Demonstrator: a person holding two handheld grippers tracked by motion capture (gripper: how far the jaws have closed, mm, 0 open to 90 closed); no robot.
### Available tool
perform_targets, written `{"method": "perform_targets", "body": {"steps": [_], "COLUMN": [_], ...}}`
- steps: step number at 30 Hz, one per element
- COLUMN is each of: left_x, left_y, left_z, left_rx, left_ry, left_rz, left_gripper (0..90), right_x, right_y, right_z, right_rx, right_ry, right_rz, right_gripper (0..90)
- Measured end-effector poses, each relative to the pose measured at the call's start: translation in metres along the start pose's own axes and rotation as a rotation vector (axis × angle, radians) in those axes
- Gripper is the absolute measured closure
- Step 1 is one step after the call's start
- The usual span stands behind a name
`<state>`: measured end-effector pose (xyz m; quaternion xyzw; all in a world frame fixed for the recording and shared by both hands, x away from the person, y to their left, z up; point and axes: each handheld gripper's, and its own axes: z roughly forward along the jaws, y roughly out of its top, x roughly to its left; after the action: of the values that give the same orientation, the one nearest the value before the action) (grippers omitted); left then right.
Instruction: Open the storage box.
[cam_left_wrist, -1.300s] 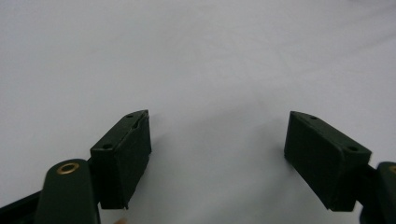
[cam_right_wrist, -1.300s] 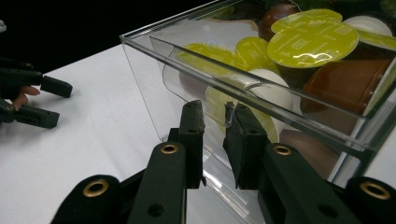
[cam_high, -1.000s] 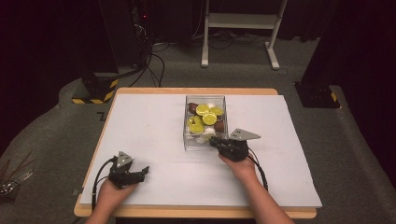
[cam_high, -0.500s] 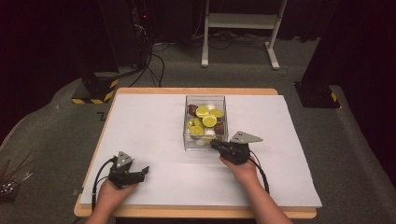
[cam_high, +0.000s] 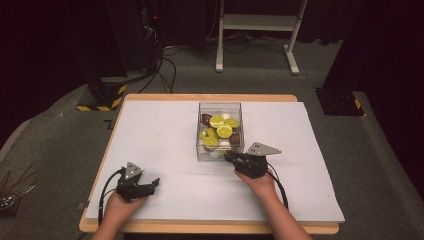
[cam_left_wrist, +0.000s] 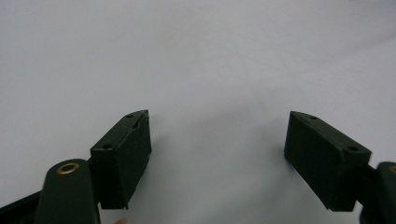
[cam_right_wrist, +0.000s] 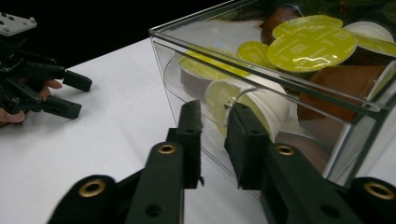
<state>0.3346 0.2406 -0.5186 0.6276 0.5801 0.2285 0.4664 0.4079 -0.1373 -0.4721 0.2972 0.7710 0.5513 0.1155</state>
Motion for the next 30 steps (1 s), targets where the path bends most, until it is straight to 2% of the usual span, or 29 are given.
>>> {"method": "perform_targets", "body": {"steps": [4, 9, 14, 30], "left_x": [0.0, 0.0, 0.0, 0.0], "left_y": [0.0, 0.0, 0.0, 0.0], "left_z": [0.0, 0.0, 0.0, 0.0], "left_rx": [0.0, 0.0, -0.001, 0.0], "left_ry": [0.0, 0.0, 0.0, 0.0], "left_rz": [0.0, 0.001, 0.0, 0.001], "left_gripper": [23.1, 23.1, 23.1, 23.1], "right_x": [-0.001, -0.002, -0.007, -0.009], "right_y": [0.001, 0.001, -0.001, -0.004], "right_z": [0.004, 0.005, 0.001, -0.006], "right_rx": [-0.003, -0.008, -0.017, -0.019], "right_ry": [0.015, 0.018, 0.057, 0.072], "right_rz": [0.0, 0.0, 0.031, 0.024], "right_gripper": [71.8, 75.4, 81.1, 84.8]}}
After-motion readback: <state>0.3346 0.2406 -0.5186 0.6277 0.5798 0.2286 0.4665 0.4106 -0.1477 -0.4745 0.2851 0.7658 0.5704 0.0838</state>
